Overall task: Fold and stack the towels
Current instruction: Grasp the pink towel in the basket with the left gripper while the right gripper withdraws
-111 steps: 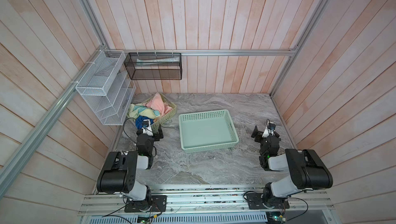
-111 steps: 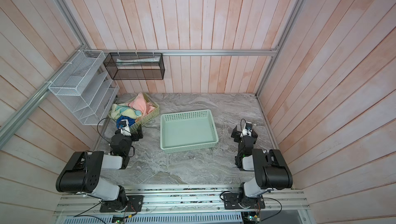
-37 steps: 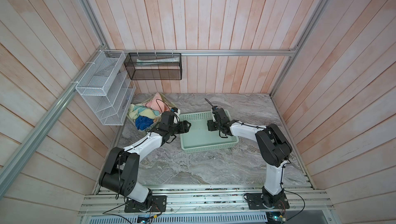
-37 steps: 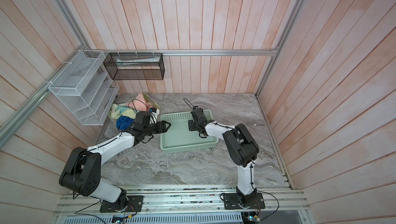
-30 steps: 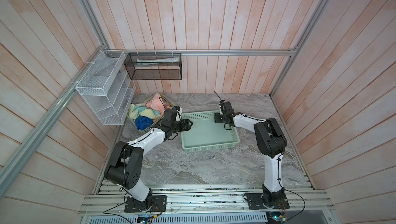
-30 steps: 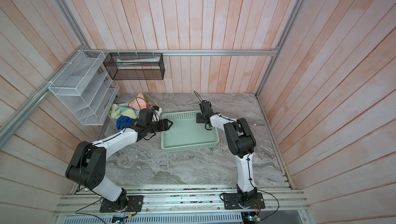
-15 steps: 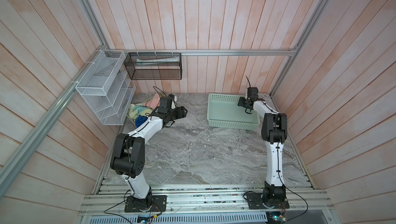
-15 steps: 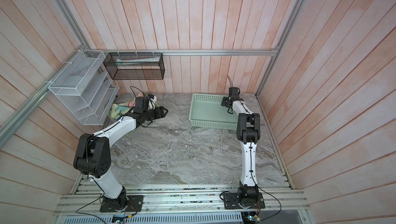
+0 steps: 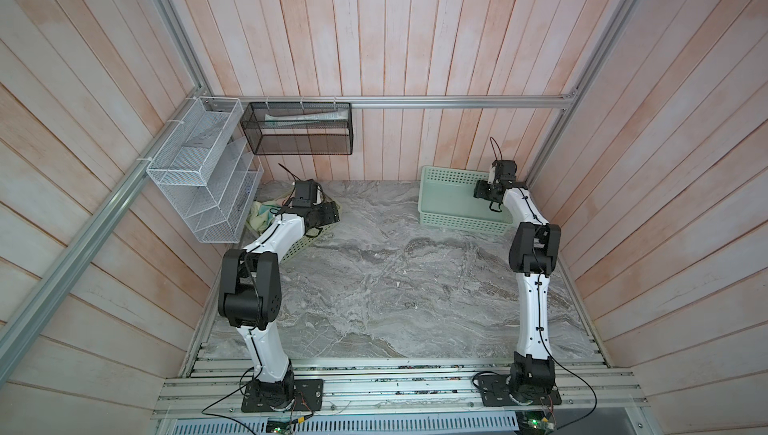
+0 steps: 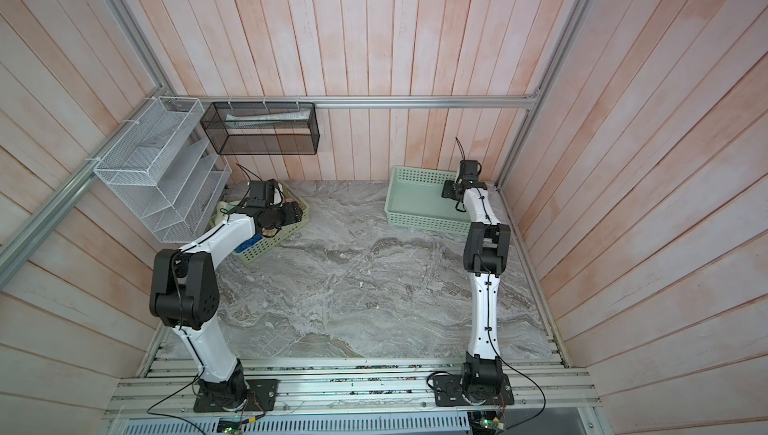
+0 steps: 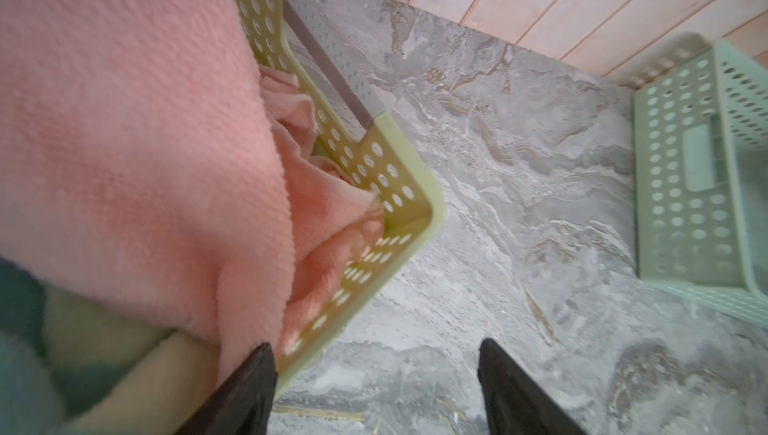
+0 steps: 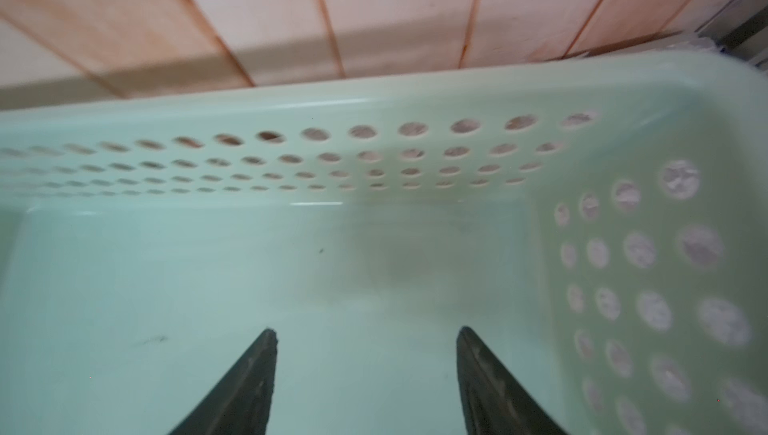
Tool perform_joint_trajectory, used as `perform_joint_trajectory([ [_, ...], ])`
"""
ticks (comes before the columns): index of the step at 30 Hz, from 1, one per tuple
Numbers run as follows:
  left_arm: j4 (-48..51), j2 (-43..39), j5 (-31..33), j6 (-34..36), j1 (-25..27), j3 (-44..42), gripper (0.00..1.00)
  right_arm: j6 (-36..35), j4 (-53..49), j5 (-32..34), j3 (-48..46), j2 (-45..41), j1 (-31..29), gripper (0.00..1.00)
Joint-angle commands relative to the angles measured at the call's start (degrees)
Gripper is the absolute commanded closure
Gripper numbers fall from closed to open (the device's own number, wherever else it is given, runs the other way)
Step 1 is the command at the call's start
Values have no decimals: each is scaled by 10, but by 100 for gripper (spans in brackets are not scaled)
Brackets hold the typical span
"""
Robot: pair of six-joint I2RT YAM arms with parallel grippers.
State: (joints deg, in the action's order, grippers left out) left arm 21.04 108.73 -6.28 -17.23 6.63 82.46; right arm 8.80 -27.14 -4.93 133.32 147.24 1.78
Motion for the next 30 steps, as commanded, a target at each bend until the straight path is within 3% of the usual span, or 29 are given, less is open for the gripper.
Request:
perform_joint_trajectory([
  [1,25,43,24,33,2,39,21,-28,7,-14,-18,-89,-36,31],
  [6,46,106,-1,54,2,94,21,-38,-74,-20,-29,-131,-75,30],
  [9,67,109,-22,56,15,104,22,-34,-97,-32,-83,-170,-107,32],
  [16,108,58,-18,92,44,37,21,-22,7,-7,-414,-357,-162,36],
  [22,116,-29,24,101,43,-12,20,24,125,8,-641,-474,-125,37],
  [25,115,-42,61,110,34,1,18,33,122,13,-661,-470,-86,40],
  [30,142,17,98,88,-14,72,17,46,158,-19,-646,-420,-9,43],
])
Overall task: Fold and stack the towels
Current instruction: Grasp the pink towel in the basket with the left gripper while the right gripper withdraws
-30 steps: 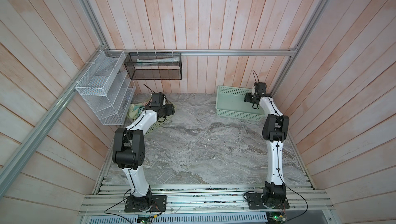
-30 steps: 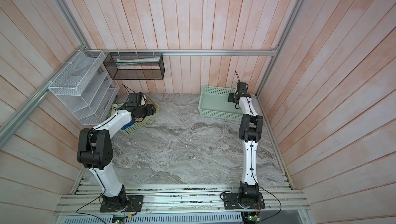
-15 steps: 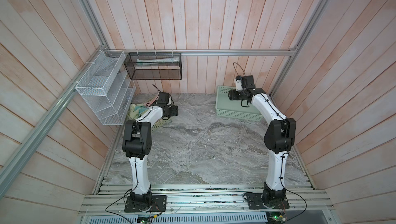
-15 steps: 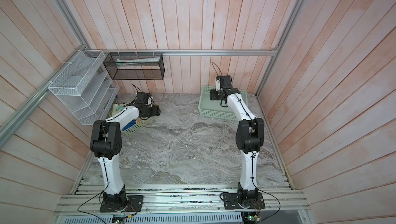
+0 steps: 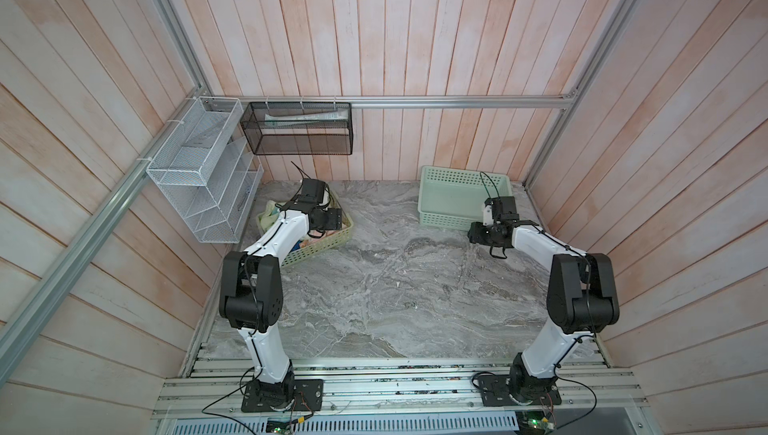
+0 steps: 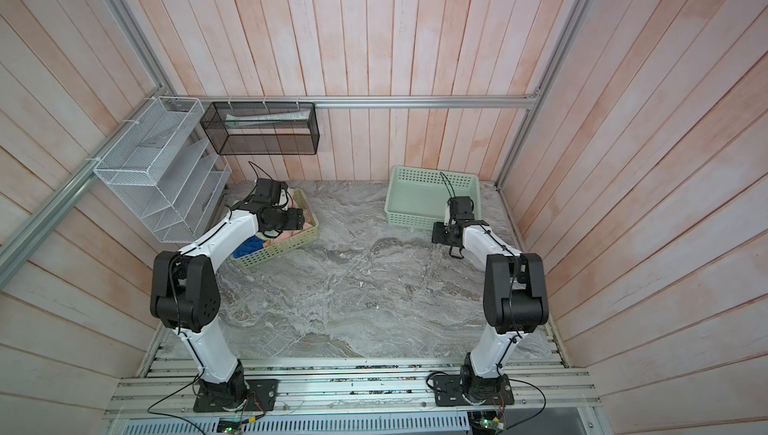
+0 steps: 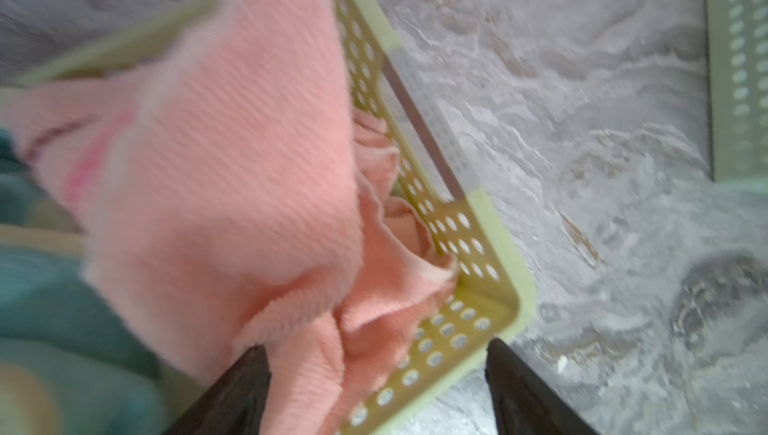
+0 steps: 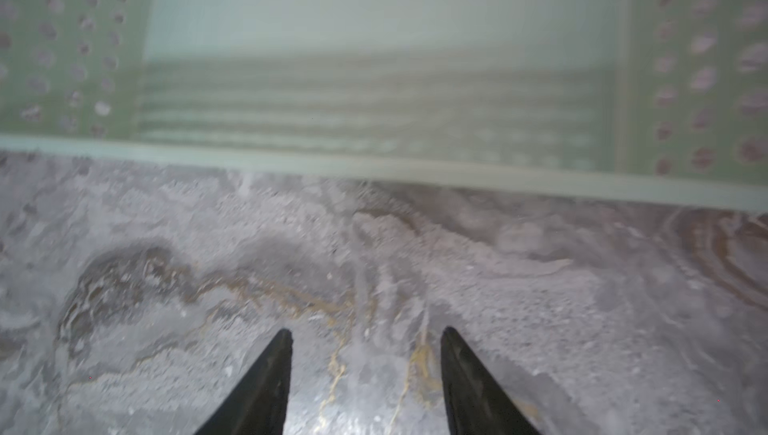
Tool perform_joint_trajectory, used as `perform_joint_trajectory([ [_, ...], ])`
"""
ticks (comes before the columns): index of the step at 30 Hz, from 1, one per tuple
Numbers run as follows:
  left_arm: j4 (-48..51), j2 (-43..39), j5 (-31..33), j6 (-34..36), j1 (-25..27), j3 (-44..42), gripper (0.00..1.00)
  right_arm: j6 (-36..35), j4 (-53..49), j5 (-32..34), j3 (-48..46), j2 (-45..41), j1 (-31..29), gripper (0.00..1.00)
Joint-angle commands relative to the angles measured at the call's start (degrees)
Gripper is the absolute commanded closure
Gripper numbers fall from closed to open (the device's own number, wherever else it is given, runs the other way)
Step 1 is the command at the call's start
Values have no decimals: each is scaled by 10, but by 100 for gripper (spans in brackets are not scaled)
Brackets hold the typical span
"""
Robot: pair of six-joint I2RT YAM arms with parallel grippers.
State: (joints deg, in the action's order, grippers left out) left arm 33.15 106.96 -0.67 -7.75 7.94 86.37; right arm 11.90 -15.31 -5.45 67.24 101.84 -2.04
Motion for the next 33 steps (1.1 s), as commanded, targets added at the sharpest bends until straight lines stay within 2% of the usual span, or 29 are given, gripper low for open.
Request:
perform_joint_trajectory([
  [1,30,49,49,-10,-33,49,16,14,36,-19,31,51,38,44],
  [4,39,86,71,-2,-36,87,15,6,18,-16,92,104,57,45],
  [9,63,142,43,3,-34,143,17,-7,-5,-3,166,154,63,46],
  [11,63,147,45,2,-31,150,28,-14,0,10,174,159,63,47],
  [15,35,110,59,3,-30,138,67,-23,-29,5,196,158,64,47],
  [17,26,83,58,9,-30,136,78,-19,-29,-12,180,136,62,47],
  [18,24,68,60,11,-30,137,79,-17,-25,-19,166,118,59,47],
  [22,34,29,62,20,-30,149,77,-6,-5,-43,107,53,41,47],
  [23,43,25,63,22,-30,155,66,-2,-3,-51,94,37,33,47],
  [24,54,25,64,23,-30,163,48,2,-1,-60,82,23,25,47],
  [26,78,36,61,26,-29,180,28,8,-1,-68,64,1,6,47],
  [28,106,58,63,27,-28,201,22,21,3,-73,44,-22,-17,47],
  [33,109,120,56,30,-11,219,19,61,36,-73,-14,-63,-122,47],
])
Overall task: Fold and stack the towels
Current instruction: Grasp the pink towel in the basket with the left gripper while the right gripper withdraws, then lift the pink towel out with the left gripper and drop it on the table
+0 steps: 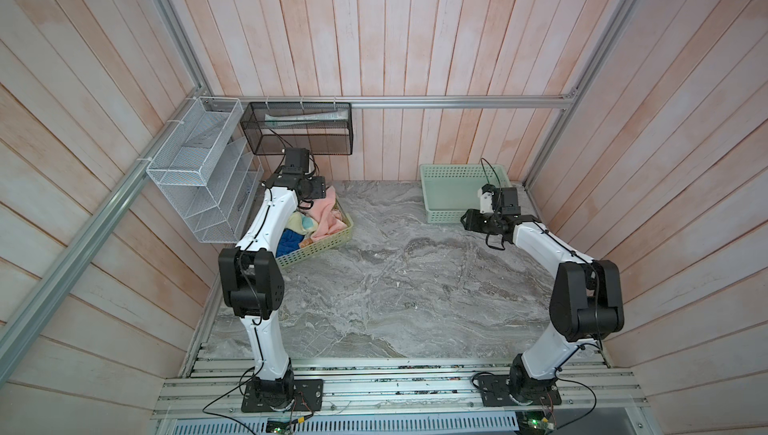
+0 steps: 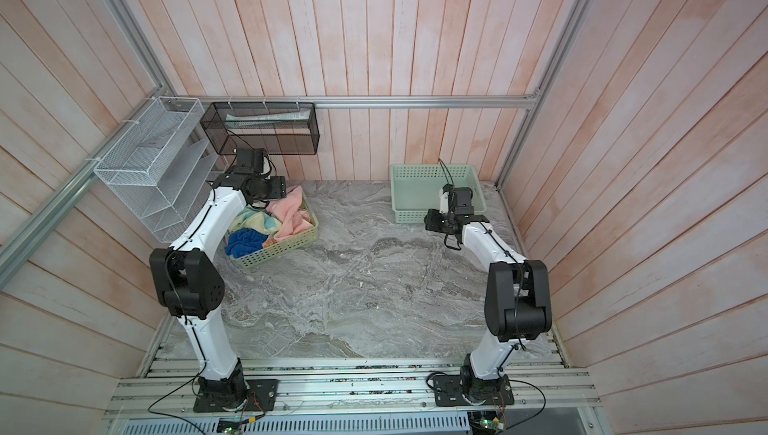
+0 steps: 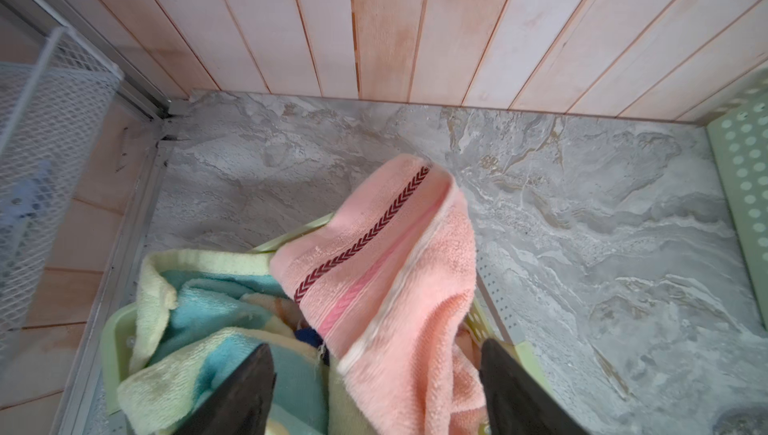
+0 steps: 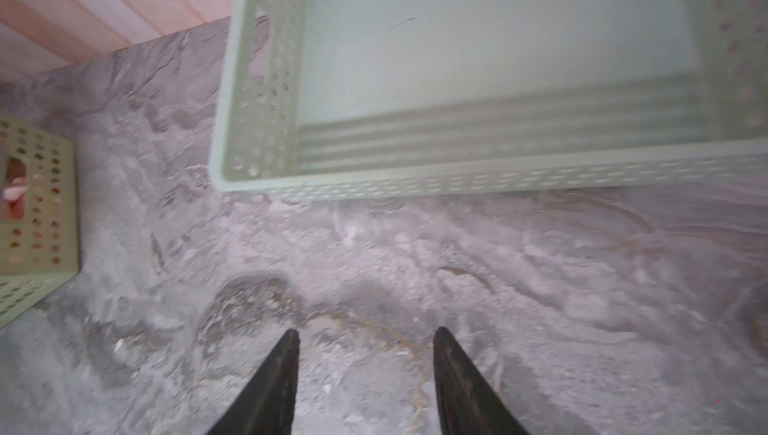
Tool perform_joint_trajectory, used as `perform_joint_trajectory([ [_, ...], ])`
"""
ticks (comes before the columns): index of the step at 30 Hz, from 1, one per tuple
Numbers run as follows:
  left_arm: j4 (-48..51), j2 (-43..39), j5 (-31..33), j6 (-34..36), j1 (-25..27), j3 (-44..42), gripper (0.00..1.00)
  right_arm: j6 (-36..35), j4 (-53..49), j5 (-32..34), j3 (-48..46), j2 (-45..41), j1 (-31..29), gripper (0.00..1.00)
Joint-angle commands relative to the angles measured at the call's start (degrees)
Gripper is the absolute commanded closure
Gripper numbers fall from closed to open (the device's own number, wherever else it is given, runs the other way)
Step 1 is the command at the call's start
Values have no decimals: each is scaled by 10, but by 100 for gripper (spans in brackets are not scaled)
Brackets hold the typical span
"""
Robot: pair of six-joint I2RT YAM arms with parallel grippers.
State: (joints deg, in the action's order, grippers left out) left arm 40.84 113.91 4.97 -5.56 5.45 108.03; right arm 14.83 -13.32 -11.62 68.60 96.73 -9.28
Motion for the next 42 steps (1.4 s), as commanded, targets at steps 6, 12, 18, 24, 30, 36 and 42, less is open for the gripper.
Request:
perform_joint_trajectory([
  [6,17,125,-49,21,31,31,18,82,57,-16,-65,-4,-151,47],
  [12,29,113,-35,28,36,66,97,86,52,-6,-60,4,-186,47],
  [18,23,0,-36,32,34,73,100,72,32,4,-40,-2,-187,47],
  [24,28,-114,-46,43,32,114,100,61,11,-12,-3,-12,-187,47],
  [30,31,-182,-68,50,90,182,100,63,12,-14,5,-55,-184,47],
  [36,108,-108,-54,62,220,456,100,56,-18,-17,23,-125,-154,47],
  [42,-39,-176,-75,67,334,376,100,58,-25,-17,-5,-232,-114,46],
])
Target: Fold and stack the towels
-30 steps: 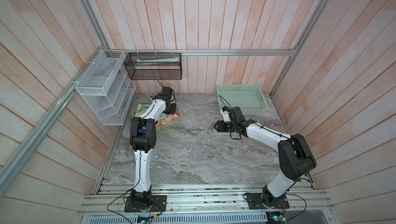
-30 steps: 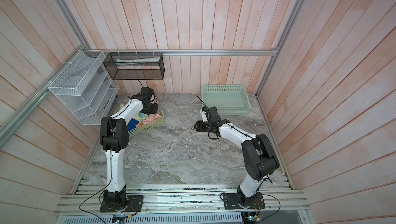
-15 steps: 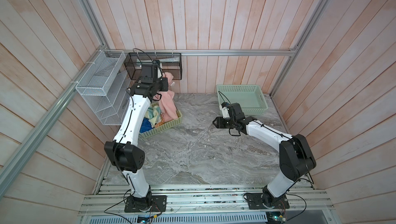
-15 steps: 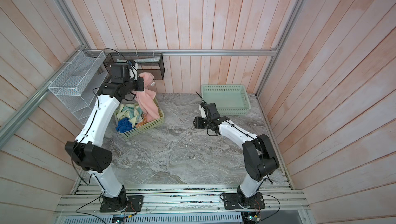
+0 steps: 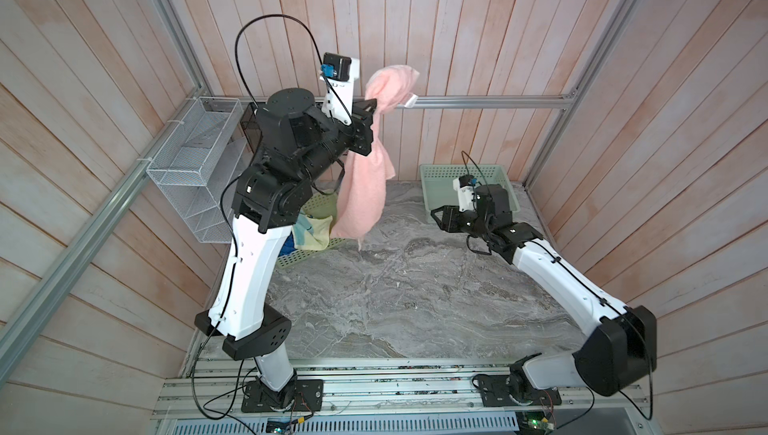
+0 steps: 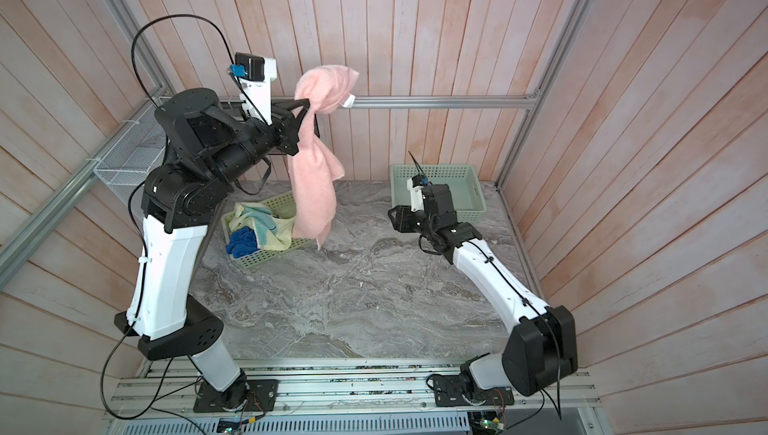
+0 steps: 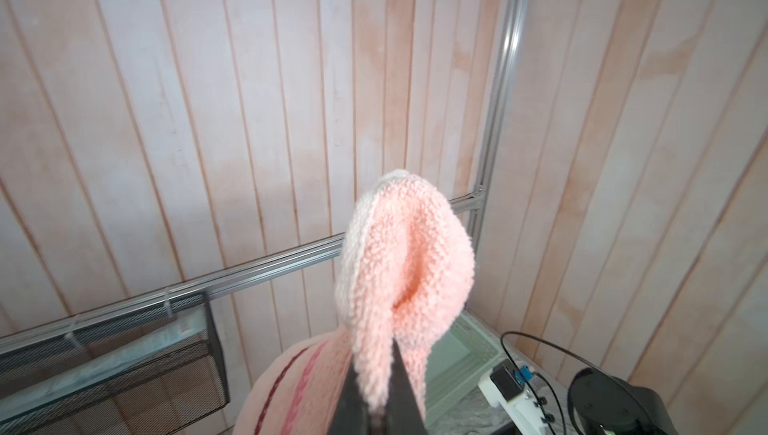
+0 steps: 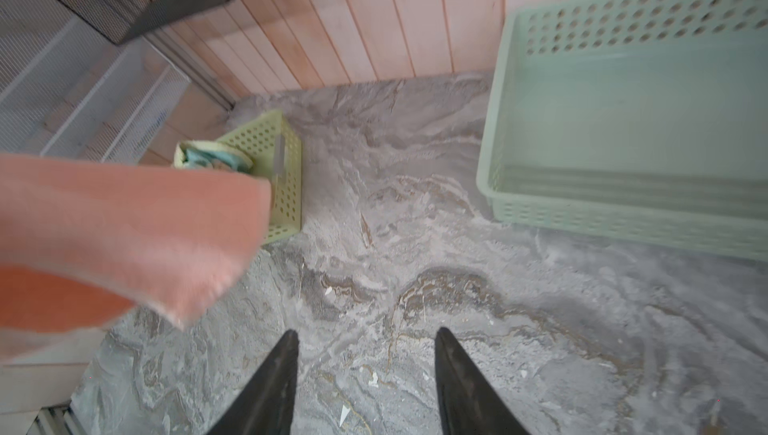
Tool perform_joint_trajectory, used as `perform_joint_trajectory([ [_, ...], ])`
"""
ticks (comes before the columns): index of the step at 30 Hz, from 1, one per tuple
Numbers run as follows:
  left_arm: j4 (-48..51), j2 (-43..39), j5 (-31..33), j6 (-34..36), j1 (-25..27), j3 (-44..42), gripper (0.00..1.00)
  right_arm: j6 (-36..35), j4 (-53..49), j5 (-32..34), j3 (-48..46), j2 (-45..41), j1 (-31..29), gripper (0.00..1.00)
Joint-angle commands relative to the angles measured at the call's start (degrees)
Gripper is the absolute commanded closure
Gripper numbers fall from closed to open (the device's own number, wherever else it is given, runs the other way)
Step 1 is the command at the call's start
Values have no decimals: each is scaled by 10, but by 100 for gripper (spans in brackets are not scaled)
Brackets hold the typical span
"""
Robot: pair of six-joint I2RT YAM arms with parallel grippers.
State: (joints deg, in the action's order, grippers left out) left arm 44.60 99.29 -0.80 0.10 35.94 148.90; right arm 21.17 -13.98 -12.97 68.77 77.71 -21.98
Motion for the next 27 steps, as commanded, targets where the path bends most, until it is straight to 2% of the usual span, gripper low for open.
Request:
perform_joint_trajectory([
  [1,-101,-44,-36,1,36,-53,100,-5,-25,-5,-9,-57,22,45],
  [3,-124,-58,-53,-27,36,-86,100,-5,-36,-5,-13,-83,39,45],
  [7,-100,-63,-25,-41,27,-174,100,-5,-62,-9,-29,-125,66,44],
  [11,-153,-66,-89,-122,-31,-353,99,7,-60,-13,-87,-156,68,44],
  [14,-238,-45,-131,-157,-88,-480,76,28,-50,-28,-145,-152,68,45],
  [15,-251,-25,-131,-161,-106,-502,57,37,-43,-32,-164,-146,66,45],
  [16,-246,-1,-124,-162,-120,-506,44,44,-39,-36,-181,-139,65,46],
  [17,-218,29,-101,-158,-133,-493,38,46,-36,-40,-193,-129,61,46],
  [19,-141,75,-59,-146,-145,-449,36,48,-43,-35,-204,-108,43,47],
  [21,-122,76,-46,-133,-147,-455,35,50,-51,-7,-212,-95,6,47],
  [24,-186,13,-66,-139,-142,-571,36,62,-49,29,-227,-70,-48,47],
  [27,-250,-44,-88,-148,-115,-691,37,93,-8,3,-244,-29,-55,47],
])
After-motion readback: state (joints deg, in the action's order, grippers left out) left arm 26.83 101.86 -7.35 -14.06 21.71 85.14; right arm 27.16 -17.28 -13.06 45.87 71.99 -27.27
